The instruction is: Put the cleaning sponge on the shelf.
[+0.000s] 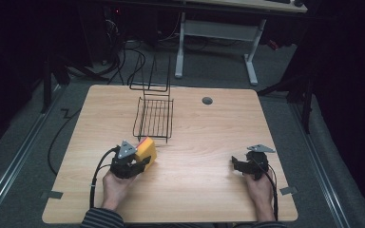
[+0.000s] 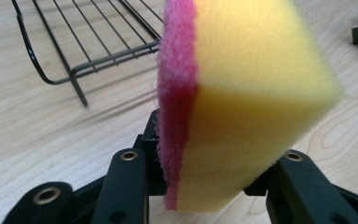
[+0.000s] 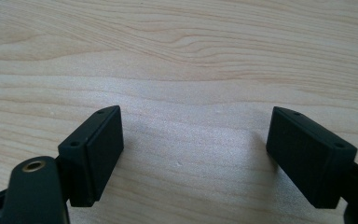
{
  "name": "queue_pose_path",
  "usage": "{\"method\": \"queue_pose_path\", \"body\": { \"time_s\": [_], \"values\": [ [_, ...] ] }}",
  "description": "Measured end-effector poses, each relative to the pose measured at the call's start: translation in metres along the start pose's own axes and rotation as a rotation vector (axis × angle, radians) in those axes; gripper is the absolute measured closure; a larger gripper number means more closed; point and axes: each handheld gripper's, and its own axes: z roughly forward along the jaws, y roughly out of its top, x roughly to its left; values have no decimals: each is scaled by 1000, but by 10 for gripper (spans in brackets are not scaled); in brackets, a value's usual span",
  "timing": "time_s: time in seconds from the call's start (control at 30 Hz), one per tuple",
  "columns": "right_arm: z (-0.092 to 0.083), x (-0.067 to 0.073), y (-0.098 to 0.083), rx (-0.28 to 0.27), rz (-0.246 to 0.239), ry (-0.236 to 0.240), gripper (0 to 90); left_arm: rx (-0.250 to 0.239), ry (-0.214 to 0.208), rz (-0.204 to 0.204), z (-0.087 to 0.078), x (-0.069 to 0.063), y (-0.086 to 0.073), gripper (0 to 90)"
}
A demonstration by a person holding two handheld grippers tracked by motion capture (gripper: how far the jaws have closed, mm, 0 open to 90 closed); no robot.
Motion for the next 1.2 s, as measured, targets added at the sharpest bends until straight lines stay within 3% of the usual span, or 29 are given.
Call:
{"method": "queue_pose_path", "body": {
  "time_s": [0.43,0.87,1.2],
  "values": [
    [0,0,0,0,1,0,189,-18,-18,28,-16,10,23,622],
    [0,0,0,-1,2,0,189,-31,-27,45,-10,27,55,622],
    [0,0,0,-1,2,1,188,-42,-29,70,-2,31,73,622]
  ]
}}
